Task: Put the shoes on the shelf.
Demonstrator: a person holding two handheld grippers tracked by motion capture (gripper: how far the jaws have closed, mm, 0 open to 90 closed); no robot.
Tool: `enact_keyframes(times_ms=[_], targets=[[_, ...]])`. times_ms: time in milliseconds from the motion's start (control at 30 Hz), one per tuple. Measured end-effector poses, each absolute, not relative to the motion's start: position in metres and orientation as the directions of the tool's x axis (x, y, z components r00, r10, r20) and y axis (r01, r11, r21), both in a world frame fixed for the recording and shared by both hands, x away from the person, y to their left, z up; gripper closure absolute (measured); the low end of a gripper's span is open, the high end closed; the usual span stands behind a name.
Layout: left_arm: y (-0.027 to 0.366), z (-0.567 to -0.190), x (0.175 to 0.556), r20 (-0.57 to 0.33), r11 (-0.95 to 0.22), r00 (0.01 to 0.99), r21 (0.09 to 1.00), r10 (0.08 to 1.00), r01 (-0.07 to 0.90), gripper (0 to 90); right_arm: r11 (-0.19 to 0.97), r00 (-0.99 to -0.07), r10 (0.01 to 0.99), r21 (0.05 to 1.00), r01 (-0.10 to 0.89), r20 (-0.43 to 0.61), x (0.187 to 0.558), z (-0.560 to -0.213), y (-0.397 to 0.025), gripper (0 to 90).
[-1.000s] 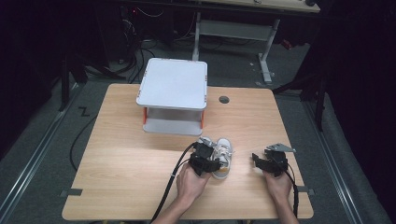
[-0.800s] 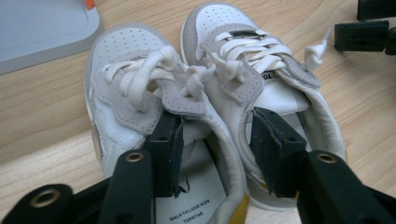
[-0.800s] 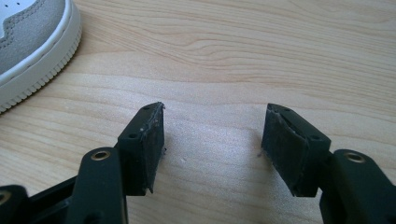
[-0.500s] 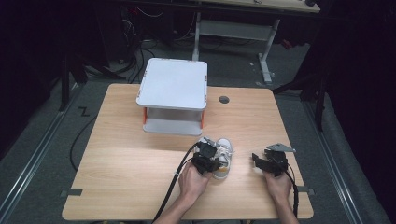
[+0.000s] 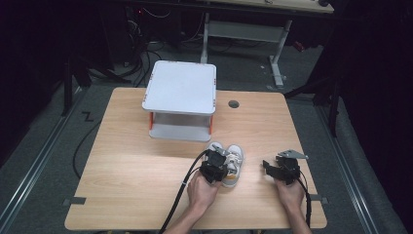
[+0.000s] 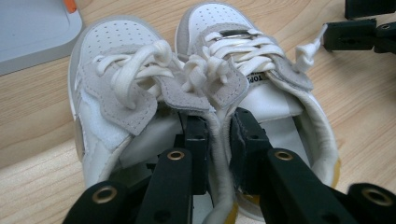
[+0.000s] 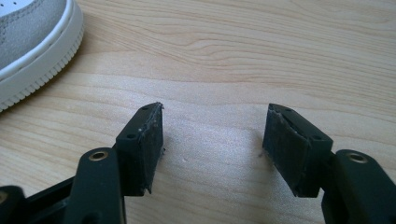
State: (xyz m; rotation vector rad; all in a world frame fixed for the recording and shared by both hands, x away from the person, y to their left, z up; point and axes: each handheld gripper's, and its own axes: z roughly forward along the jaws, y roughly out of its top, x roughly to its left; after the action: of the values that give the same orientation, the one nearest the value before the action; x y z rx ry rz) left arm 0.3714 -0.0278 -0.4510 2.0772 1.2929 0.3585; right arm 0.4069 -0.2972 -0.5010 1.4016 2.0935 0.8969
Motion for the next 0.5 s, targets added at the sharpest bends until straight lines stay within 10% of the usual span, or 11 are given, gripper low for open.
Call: enact_keyframes(times_ms=[500], targets=[[-0.018, -0.446, 0.368, -0.119, -0.323, 0.534, 0.681, 0.837, 0.657, 81.4, 0.267, -0.374, 0.927, 0.733, 0.626, -0.019, 0.407, -0.501, -0.297, 37.1]])
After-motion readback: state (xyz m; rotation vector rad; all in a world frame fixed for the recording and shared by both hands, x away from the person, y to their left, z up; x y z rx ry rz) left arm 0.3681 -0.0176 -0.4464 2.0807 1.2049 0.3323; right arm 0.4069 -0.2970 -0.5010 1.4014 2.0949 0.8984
